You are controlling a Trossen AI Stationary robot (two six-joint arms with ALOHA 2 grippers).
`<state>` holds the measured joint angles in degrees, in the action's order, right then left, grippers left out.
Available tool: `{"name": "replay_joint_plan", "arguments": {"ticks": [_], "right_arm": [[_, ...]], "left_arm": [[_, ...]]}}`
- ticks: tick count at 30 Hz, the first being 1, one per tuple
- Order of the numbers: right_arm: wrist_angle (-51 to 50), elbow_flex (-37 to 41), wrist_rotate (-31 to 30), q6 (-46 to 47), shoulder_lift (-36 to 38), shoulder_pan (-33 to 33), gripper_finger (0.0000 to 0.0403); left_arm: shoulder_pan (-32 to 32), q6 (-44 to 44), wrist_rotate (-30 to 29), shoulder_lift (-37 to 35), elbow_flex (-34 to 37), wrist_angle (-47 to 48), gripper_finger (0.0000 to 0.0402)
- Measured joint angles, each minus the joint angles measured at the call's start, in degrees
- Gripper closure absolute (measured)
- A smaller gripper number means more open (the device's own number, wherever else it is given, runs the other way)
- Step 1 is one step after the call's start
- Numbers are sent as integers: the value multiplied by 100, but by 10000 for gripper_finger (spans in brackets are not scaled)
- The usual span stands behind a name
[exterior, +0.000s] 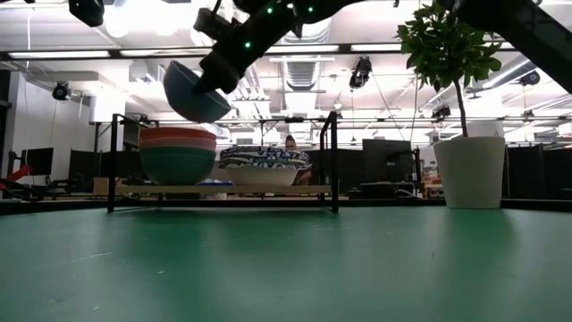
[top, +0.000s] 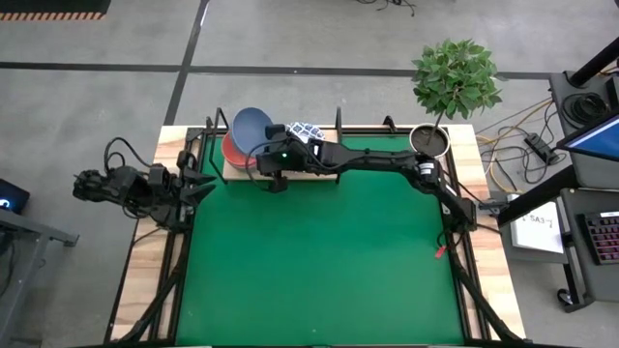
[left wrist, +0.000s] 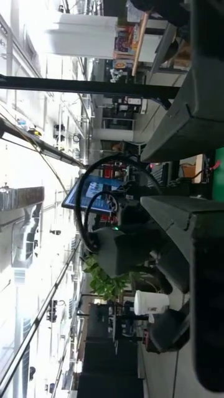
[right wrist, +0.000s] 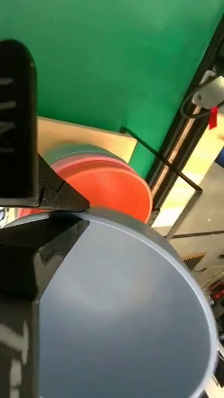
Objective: Place and stack bowls onto a shelf
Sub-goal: Stack the blue bowl on top of the orange bowl on the shelf
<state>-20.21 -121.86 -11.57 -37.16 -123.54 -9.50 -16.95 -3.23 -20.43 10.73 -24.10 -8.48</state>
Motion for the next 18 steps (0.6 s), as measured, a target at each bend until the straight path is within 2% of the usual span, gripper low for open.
{"name": "replay_joint_plan", "arguments": {"ticks": [7,18], "right_arm": [[6,0,-2,4,-73,-2,385],[145,0,-2,55,-73,-2,330]], "left_arm": [[0,-14,0,1,0,8,320],[0,-30,0,0,0,10,320]]}}
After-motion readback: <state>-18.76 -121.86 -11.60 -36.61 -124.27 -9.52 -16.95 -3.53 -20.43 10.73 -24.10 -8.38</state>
